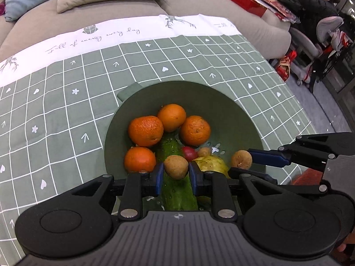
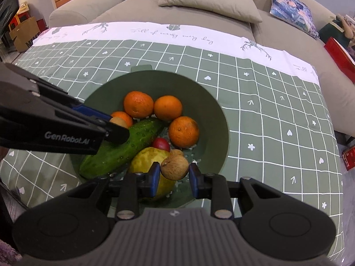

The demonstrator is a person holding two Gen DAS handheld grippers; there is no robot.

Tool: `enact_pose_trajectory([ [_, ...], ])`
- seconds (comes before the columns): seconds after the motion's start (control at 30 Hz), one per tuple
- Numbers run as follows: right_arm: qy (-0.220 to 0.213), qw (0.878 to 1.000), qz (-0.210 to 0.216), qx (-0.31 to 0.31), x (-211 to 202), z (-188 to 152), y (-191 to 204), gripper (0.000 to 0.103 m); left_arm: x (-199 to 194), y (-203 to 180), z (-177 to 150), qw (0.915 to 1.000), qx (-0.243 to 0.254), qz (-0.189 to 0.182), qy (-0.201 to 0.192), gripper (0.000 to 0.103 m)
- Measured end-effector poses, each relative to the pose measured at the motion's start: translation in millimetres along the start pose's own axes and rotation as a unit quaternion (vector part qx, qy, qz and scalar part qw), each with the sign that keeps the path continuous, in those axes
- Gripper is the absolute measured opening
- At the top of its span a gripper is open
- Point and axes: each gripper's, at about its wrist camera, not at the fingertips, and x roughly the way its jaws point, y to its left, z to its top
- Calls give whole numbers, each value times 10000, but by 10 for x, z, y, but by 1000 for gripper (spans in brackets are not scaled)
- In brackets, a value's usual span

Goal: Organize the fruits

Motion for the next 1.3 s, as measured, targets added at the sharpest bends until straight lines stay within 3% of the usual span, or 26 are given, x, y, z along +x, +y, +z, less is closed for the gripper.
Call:
enact_pose_trajectory([
  [0.6,275,9993,-9,-257,106,95,46,25,179,12,44,9998,38,-29,214,28],
  [0.67,302,9991,-28,-293,107,107,60,25,178,14,44,9997,52,-33,246,33],
  [0.77,338,9988,-72,-360,108,123,90,26,158,12,46,9995,49,-54,293,49],
  [0.83,362,9985,-91,-405,99,130,108,36,101,1,41,9997,40,-27,229,57],
  [1.1,318,9974,-68,-638,-59,185,177,69,-214,12,44,9999,-7,84,-65,64],
  [1.3,187,9989,80,-426,-243,253,164,80,-532,71,27,9980,-40,220,-583,70],
])
